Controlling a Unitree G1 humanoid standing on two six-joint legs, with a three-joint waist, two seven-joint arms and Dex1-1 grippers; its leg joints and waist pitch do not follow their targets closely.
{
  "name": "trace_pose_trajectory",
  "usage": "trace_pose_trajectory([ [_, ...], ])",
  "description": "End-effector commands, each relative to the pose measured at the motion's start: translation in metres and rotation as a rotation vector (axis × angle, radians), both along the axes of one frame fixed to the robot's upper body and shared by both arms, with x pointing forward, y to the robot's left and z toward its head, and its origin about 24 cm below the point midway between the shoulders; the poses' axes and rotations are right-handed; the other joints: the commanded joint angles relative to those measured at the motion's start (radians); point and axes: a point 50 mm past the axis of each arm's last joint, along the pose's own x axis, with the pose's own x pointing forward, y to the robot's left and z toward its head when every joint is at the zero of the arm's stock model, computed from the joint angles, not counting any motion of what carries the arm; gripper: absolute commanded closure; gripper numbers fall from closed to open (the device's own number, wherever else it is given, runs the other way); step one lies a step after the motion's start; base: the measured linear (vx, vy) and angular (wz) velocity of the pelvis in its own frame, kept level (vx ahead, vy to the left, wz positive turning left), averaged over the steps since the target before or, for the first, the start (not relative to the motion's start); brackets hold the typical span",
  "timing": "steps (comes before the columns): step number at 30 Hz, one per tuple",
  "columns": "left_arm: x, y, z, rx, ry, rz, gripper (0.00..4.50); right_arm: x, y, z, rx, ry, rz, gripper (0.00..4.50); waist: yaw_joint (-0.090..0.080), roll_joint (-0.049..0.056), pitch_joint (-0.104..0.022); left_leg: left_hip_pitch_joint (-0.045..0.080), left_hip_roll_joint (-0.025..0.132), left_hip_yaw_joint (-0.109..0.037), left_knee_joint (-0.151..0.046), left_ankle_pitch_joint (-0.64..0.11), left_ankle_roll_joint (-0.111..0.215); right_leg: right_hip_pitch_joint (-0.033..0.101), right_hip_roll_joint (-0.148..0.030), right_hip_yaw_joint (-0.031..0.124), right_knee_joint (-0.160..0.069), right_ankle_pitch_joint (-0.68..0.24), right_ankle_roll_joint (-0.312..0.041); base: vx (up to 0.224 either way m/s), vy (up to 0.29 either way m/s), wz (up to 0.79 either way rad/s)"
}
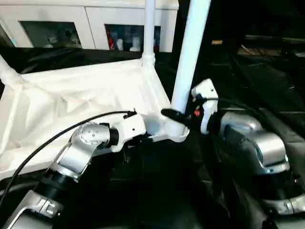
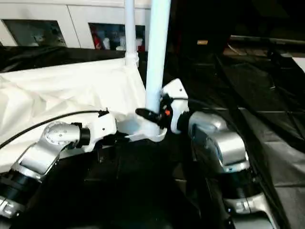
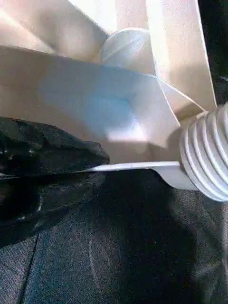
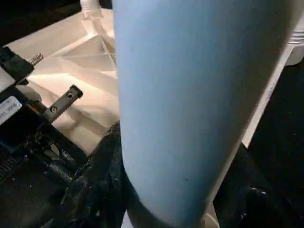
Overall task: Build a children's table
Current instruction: Insert table leg to table base
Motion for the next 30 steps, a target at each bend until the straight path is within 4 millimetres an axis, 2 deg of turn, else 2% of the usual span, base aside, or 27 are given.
trace_pose_trajectory([
  [1, -0.002, 0.013, -0.019, 0.084, 0.082, 0.066, 4.50, 0.002, -0.004, 0.003, -0.018, 0.004, 0.000, 2.66, -0.003, -0.002, -0.046, 0.010, 0.075, -0.027, -0.078, -0.067, 0.045, 0.044, -0.116, 0.061, -0.079, -0.114, -0.231, 0.000, 0.000, 0.00],
  [7, -0.002, 0.014, -0.015, 0.074, 0.077, 0.054, 4.50, 0.005, -0.011, 0.004, -0.022, 0.012, -0.017, 2.66, -0.002, -0.001, -0.042, 0.011, 0.076, -0.027, -0.080, -0.086, 0.040, 0.044, -0.117, 0.063, -0.083, -0.139, -0.232, 0.000, 0.000, 0.00],
  [10, -0.001, 0.015, -0.015, 0.081, 0.081, 0.046, 4.50, 0.006, -0.013, 0.001, -0.024, 0.025, -0.019, 2.66, -0.002, 0.002, -0.042, 0.011, 0.076, -0.028, -0.080, -0.086, 0.037, 0.044, -0.118, 0.063, -0.082, -0.136, -0.235, 0.000, 0.000, 0.00],
  [11, -0.001, 0.014, -0.013, 0.087, 0.082, 0.032, 4.50, 0.007, -0.015, -0.003, -0.017, 0.043, -0.026, 2.66, -0.001, 0.008, -0.044, 0.012, 0.076, -0.028, -0.080, -0.087, 0.035, 0.044, -0.119, 0.063, -0.083, -0.137, -0.239, 0.000, 0.000, 0.00],
  [13, -0.001, 0.014, -0.013, 0.094, 0.080, 0.023, 4.50, 0.008, -0.016, -0.006, -0.014, 0.049, -0.036, 2.66, -0.003, 0.004, -0.043, 0.011, 0.075, -0.028, -0.080, -0.092, 0.034, 0.044, -0.118, 0.063, -0.084, -0.138, -0.241, 0.000, 0.000, 0.00],
  [23, -0.001, 0.015, -0.012, 0.105, 0.083, 0.004, 4.50, 0.017, -0.013, -0.012, 0.055, 0.071, -0.046, 2.66, -0.003, 0.004, -0.048, 0.009, 0.076, -0.026, -0.080, -0.074, 0.041, 0.048, -0.120, 0.062, -0.080, -0.087, -0.260, 0.000, 0.000, 0.00],
  [25, 0.000, 0.015, -0.012, 0.106, 0.081, 0.004, 4.50, 0.018, -0.011, -0.014, 0.054, 0.078, -0.032, 2.66, -0.005, 0.001, -0.047, 0.009, 0.076, -0.026, -0.081, -0.086, 0.041, 0.048, -0.120, 0.062, -0.083, -0.119, -0.257, 0.000, 0.000, 0.00],
  [30, 0.000, 0.015, -0.012, 0.109, 0.079, 0.001, 4.50, 0.018, -0.011, -0.018, 0.079, 0.098, -0.030, 2.66, -0.005, 0.001, -0.047, 0.010, 0.078, -0.026, -0.082, -0.090, 0.039, 0.046, -0.120, 0.062, -0.085, -0.145, -0.249, 0.000, 0.000, 0.00],
])
